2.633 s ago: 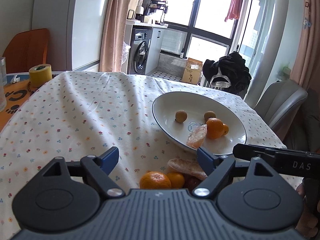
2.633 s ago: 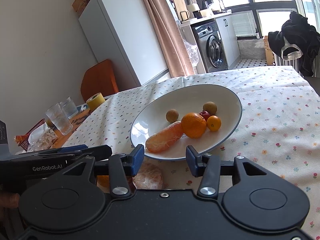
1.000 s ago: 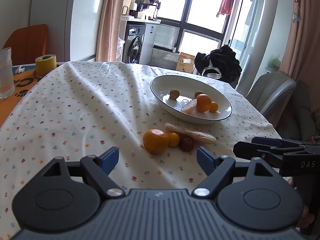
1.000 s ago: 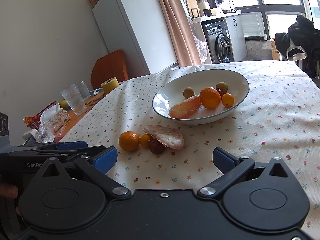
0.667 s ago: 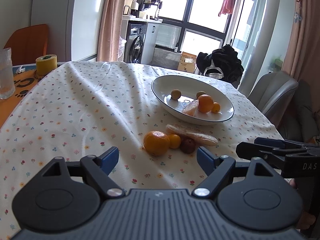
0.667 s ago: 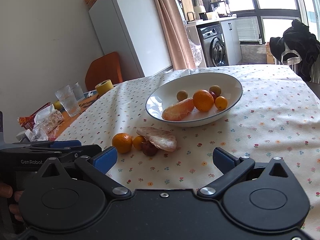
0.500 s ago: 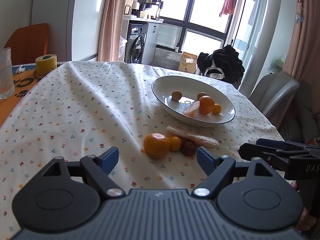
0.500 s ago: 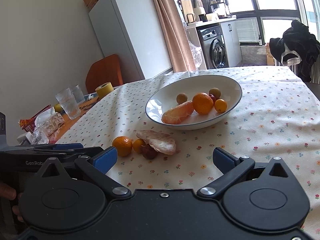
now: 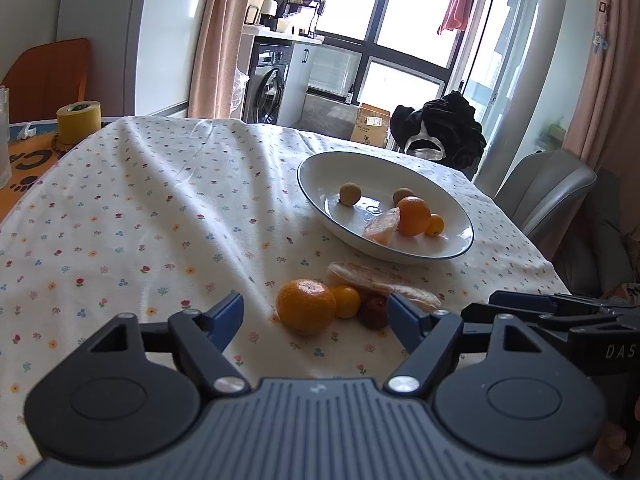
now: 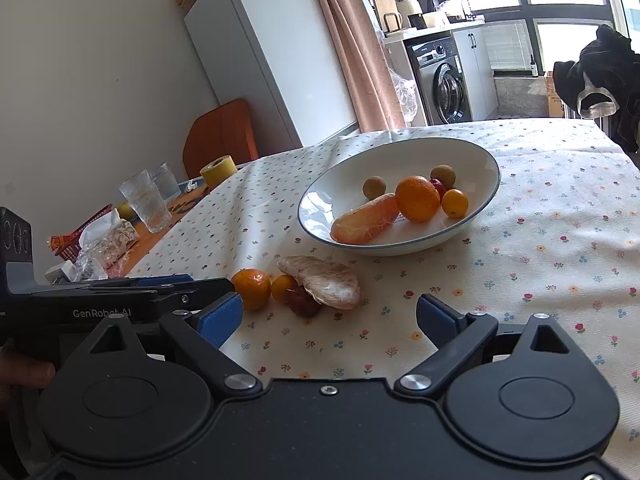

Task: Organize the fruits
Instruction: 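Grasp a small orange with the left tool while the right grasps a peeled fruit piece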

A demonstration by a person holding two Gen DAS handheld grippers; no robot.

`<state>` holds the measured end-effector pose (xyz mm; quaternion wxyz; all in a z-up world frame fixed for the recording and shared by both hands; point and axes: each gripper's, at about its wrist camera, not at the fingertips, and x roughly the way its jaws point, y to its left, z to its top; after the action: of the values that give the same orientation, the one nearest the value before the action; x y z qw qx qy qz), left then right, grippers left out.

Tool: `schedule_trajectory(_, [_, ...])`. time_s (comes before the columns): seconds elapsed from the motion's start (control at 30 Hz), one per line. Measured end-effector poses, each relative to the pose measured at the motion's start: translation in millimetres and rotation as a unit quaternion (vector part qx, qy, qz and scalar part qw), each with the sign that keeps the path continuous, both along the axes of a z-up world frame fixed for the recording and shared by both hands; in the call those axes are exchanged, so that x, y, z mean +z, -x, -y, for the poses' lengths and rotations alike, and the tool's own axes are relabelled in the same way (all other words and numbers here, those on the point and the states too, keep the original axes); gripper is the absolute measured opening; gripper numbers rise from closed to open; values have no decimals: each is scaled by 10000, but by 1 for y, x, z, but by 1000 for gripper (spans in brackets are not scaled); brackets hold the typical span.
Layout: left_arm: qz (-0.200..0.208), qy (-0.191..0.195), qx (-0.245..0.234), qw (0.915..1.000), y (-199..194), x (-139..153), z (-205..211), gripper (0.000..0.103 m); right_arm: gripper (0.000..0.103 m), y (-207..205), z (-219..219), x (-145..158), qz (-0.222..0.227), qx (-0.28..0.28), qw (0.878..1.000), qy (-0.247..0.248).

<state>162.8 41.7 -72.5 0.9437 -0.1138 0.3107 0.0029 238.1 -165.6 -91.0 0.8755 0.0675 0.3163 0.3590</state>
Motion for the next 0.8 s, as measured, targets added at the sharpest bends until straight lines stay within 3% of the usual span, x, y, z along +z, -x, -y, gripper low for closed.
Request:
schedule_trajectory(0.23, [-140, 86, -20, 9999, -11, -9, -3, 66, 80, -14, -8, -5, -144, 107, 9998, -46])
schedule_trajectory(0.53, [-247, 146, -82, 9996, -26, -17, -4, 59, 76, -31, -17, -14, -349, 168, 9992, -73])
schedule_trajectory(0.8, [-300, 359, 38, 9989, -31, -23, -13, 43, 66, -47, -26, -22, -590, 304, 9977, -156])
